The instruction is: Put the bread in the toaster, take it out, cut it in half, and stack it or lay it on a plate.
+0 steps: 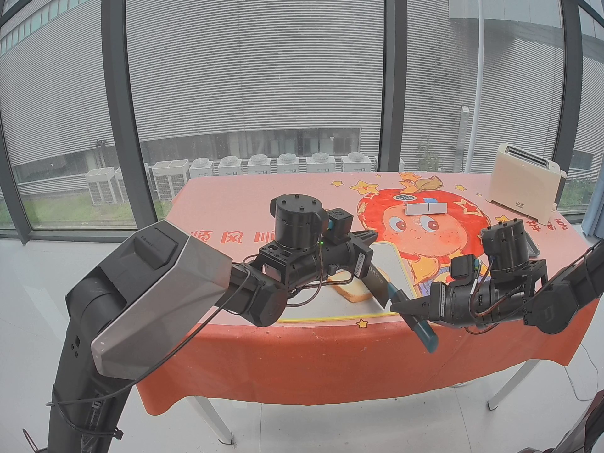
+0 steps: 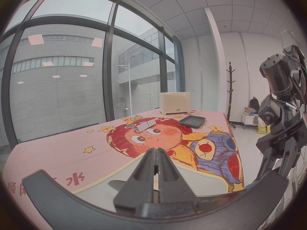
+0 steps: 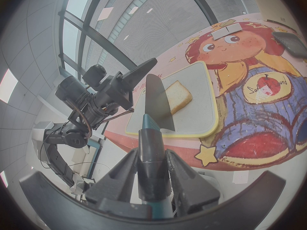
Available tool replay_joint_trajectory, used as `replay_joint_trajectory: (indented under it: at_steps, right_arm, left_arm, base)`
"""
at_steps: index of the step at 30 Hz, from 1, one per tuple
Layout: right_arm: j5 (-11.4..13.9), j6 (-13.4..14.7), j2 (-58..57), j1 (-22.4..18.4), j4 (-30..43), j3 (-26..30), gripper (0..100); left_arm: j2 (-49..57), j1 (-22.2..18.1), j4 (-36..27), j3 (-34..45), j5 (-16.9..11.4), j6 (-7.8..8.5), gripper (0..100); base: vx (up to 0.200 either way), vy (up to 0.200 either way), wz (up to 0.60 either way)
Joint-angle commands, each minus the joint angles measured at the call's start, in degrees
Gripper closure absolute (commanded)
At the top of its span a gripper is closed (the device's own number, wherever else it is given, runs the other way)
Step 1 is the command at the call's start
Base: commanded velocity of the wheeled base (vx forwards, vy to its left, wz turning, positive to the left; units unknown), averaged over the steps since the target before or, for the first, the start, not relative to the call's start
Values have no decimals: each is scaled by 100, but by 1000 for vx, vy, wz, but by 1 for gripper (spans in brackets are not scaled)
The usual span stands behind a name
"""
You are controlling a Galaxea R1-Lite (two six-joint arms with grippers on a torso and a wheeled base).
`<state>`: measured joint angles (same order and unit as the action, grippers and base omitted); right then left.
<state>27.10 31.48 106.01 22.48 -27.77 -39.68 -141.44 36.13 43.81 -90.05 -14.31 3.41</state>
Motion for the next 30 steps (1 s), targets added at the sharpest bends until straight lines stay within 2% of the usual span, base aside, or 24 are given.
replay_joint_trajectory:
  at_steps: [1,30]
  right_arm:
    - [-3,-1,-28,-7,0,-13,100]
    - [6,139,-1,-51,0,-128,100]
  left_arm:
    - [-7,17,-4,23,-1,1,100]
    - [-253,-1,4,-21,7,1,100]
  base:
    - [0,0,0]
    - [0,0,0]
